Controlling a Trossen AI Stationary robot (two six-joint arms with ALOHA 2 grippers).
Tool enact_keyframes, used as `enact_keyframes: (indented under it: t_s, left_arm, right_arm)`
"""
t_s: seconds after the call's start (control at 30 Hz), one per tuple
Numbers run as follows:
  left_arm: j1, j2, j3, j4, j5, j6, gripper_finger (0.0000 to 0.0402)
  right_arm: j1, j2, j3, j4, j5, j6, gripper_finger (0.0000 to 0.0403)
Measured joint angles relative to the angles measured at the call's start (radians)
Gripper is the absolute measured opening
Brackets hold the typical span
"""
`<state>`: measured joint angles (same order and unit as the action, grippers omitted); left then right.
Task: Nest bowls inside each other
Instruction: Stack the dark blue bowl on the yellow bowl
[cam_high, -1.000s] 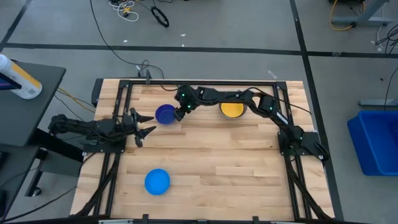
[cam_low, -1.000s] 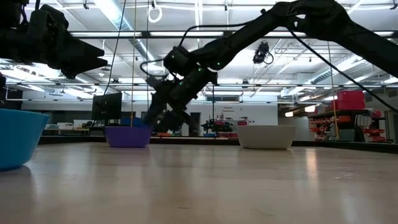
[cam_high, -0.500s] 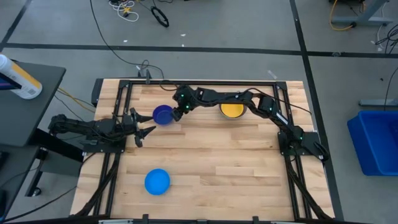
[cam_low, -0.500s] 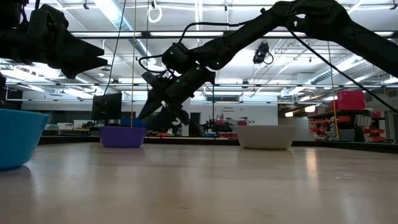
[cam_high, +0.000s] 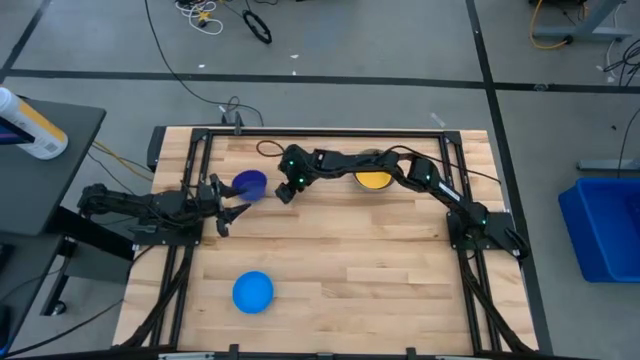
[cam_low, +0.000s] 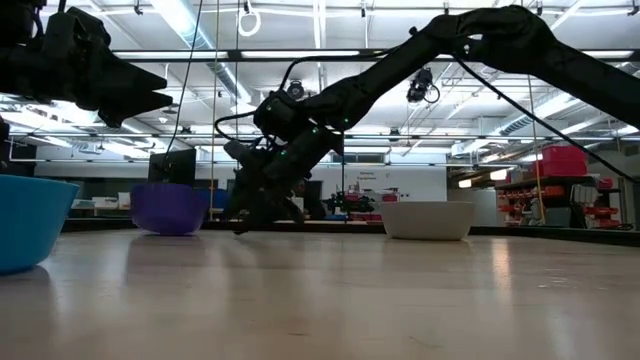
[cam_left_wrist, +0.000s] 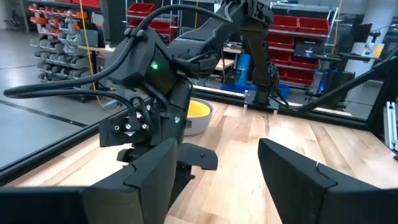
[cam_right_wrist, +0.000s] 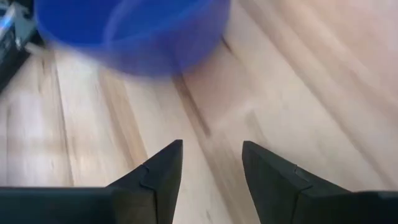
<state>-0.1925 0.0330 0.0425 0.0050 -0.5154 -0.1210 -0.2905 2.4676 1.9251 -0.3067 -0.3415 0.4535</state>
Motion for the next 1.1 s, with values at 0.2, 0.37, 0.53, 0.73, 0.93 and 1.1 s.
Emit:
enact_keyframes:
  t_s: [0.2,0.37,0.53,0.73,0.93,1.1]
  left_arm:
    - [0.0,0.0,0.001,-0.013,-0.016,-0.023,0.0233]
    - [0.0,0.033,0.005,-0.038,-0.098,-0.081,0.0233]
    - [0.007,0.181,0.05,-0.218,-0.196,-0.291,0.0233]
    - [0.048,0.454,0.149,-0.345,-0.1,-0.518,0.0233]
    - [0.113,0.769,0.328,-0.488,-0.012,-0.534,0.0233]
    - [0.172,0.995,0.472,-0.644,0.031,-0.535,0.0233]
  right_arm:
    - [0.0,-0.011,0.002,-0.035,-0.001,-0.023,0.0177]
    - [0.018,-0.039,0.003,-0.088,-0.003,-0.101,0.0181]
    - [0.047,-0.074,0.002,-0.161,0.001,-0.166,0.0195]
    - [0.078,-0.129,0.003,-0.203,0.01,-0.244,0.0206]
    - [0.117,-0.204,0.002,-0.266,0.018,-0.298,0.0202]
    - [0.152,-0.275,0.002,-0.352,0.041,-0.317,0.021]
